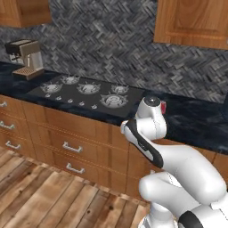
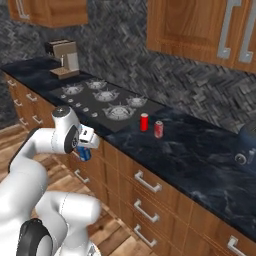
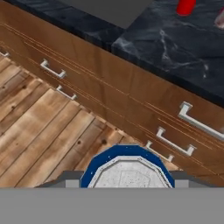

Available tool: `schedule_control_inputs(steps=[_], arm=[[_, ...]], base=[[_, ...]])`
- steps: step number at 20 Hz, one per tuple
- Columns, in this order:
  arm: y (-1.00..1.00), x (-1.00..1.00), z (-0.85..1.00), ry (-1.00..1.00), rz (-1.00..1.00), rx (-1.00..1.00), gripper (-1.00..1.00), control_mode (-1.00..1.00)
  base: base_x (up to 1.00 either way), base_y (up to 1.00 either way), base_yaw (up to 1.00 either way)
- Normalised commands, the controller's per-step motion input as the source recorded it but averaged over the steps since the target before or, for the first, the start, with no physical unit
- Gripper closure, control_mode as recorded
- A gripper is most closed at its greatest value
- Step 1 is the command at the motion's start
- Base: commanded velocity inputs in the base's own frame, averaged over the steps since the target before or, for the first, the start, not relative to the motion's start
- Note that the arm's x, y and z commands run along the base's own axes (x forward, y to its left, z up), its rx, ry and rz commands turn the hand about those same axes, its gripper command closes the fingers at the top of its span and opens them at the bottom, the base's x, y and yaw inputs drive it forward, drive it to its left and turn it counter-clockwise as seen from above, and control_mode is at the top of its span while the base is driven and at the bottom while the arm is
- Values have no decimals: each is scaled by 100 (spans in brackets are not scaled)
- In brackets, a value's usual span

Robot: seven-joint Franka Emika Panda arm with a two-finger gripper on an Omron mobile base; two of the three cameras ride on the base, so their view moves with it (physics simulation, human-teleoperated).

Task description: Four empty soda cans are scattered around the kitchen. Gather all the cans and cluster them next to the stove for recycling.

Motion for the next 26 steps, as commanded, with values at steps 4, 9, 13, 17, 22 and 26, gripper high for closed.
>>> schedule_control_inputs(steps=[4, 9, 13, 17, 22, 26], arm=[[0, 0, 0, 0, 0, 0, 100, 100], [0, 0, 0, 0, 0, 0, 100, 100], [0, 0, 0, 0, 0, 0, 100, 100], [0, 0, 0, 0, 0, 0, 100, 100], [0, 0, 0, 0, 0, 0, 100, 100], [0, 0, 0, 0, 0, 0, 100, 100]], base=[[60, 10, -14], [60, 11, -19], [59, 12, -24], [55, 14, -29], [54, 22, -31], [57, 30, -25]])
